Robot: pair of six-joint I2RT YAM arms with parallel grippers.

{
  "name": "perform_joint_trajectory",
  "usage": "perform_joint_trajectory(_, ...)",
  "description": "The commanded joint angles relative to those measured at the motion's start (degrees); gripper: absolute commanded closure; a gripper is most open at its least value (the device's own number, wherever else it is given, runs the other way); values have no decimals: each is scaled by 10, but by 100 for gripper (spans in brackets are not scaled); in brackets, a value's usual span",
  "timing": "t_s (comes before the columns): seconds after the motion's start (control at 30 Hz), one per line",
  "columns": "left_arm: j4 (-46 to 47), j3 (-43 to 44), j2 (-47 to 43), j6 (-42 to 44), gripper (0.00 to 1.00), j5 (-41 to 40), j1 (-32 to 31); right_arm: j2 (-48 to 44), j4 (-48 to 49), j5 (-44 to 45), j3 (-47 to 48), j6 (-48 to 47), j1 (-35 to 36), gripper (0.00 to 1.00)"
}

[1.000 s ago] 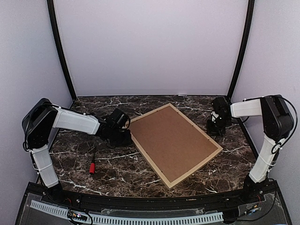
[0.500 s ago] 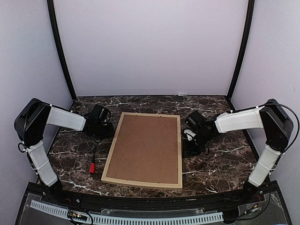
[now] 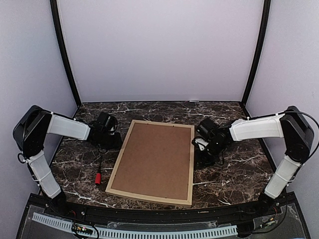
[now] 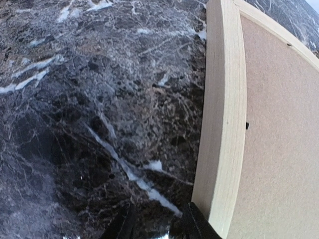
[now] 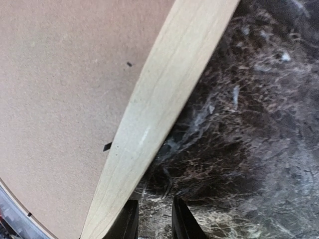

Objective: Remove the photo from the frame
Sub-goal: Rotate the photo frame at the center of the board.

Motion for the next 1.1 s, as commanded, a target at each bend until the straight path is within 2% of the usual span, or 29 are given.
perform_joint_trajectory(0.0, -65, -14, -51, 14, 64, 32, -17, -48, -4, 33, 34, -13, -14, 74)
perform_joint_trajectory(0.2, -86, -13, -97, 33, 63, 11, -16, -54, -27, 51, 69, 10, -17, 67)
perform_joint_trajectory(0.43, -73, -6, -104, 68, 56, 55, -16, -36, -31, 55, 102, 59, -13, 41)
perform_joint_trajectory(0.6, -72, 34, -72, 76, 49, 51, -16, -14, -45, 66, 129, 97, 1, 32)
perform_joint_trajectory(0.9, -60, 41, -51, 94, 47, 78, -16, 27, -90, 105, 165, 157, 24, 31)
perform_joint_trajectory(1.07, -57, 22, -61, 97, 47, 84, -16, 54, -119, 149, 183, 178, 27, 37)
